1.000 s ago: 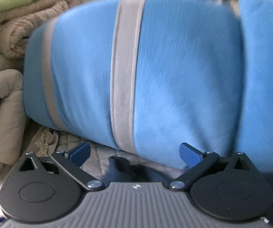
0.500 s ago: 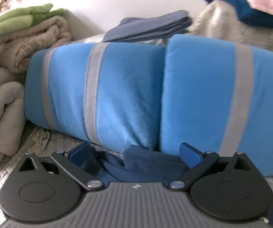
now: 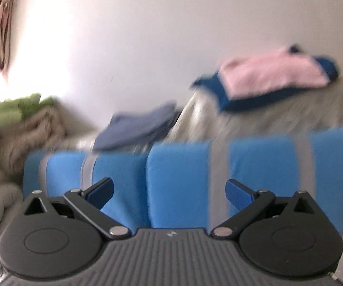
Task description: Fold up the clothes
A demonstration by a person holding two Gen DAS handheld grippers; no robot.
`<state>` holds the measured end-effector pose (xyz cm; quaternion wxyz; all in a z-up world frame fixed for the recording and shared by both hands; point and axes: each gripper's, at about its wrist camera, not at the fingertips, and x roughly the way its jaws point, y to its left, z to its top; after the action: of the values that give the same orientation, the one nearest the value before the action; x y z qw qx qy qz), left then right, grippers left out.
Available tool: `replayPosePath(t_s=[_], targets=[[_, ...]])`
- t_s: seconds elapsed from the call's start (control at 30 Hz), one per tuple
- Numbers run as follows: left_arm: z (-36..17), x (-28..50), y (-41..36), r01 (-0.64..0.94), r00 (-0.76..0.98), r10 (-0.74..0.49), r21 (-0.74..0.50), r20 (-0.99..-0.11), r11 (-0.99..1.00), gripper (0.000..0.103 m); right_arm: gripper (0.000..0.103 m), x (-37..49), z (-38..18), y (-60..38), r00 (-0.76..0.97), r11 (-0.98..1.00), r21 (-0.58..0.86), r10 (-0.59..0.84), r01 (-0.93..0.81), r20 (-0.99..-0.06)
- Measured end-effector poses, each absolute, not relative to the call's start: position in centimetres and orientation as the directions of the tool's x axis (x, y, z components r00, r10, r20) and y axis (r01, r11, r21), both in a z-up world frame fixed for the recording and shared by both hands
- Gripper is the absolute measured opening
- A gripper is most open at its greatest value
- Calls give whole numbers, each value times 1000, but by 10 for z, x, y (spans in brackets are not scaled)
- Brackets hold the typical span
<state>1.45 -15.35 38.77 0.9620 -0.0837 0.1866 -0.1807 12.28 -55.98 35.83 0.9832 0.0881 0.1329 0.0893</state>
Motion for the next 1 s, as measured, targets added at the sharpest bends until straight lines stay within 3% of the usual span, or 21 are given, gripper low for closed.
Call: replayPosePath(t_s=[0.23,0.4,0.67,1.0], targets=[[444,-5,-188,379,887,-419,-212,-194,901,89,103,66,431,-618,988,994,87,84,-73,-127],[422,-20,-208,424,872,-455,-188,-182,886,90,103,35,440,-639,987,998,19,69,-66,-144],[334,-28,-230,463,825,-507,-214,-251,860,90,103,18,380,-656,966,996,0,87,-90,-243],[251,-25,-254,475,760,-534,-244,-372,846,90,103,-4,288,-644,913,970,-137,135,-201,-384]])
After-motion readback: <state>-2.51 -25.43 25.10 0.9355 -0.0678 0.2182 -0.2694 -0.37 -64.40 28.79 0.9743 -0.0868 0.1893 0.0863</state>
